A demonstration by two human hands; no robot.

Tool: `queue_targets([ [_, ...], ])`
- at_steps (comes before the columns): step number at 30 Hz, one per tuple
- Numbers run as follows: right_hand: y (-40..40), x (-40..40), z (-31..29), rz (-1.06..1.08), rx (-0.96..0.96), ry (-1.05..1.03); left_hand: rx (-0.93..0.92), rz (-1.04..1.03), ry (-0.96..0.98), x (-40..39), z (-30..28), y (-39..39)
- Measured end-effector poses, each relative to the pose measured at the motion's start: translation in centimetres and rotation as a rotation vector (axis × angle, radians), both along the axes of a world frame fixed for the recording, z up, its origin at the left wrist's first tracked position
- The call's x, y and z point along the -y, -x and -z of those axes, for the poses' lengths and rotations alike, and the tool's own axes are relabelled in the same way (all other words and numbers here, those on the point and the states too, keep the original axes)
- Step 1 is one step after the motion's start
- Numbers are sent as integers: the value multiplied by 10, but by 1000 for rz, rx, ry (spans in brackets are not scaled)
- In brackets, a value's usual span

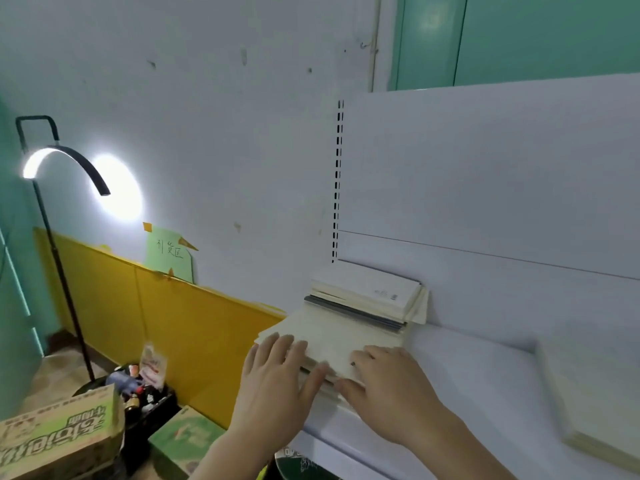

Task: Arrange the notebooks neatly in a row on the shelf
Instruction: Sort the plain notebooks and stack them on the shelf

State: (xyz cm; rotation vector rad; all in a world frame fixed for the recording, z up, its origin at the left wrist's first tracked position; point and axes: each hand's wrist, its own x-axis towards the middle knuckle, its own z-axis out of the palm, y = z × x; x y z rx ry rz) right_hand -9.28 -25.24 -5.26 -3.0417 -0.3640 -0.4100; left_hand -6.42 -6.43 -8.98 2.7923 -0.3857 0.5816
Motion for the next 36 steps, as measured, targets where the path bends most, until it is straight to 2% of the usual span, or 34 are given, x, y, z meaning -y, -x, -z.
queue_targets([
  [7,6,-8,-26,71,44,-229,237,175,246,-18,-6,-28],
  [11,26,-6,-51,161,89,-597,308,275,450,-23,-19,-32],
  [13,40,-11,-62,182,91,-931,216,295,550,-21,-24,-25],
  [16,54,-19,-70,163,84,-1437,-95,315,783,-10,-28,-14],
  [18,57,-24,-68,153,83,-1661,-319,346,925,-3,-37,-6],
  [20,58,-30,-62,150,114,-1761,-544,404,1109,4,-45,-3],
  [22,57,-34,-56,141,151,-1759,-687,438,1287,8,-48,-3],
  [23,57,-34,-54,140,158,-1732,-688,460,1357,9,-47,-4],
  [27,54,-27,-51,149,106,-1600,-540,509,1469,8,-50,-12],
  [31,48,-25,-49,170,92,-1394,-339,496,1423,1,-57,-15],
  [33,38,-17,-39,204,136,-1112,-277,456,1448,-7,-57,-22],
  [36,17,-12,-16,204,-3,-547,-249,376,1484,-22,-55,-29],
])
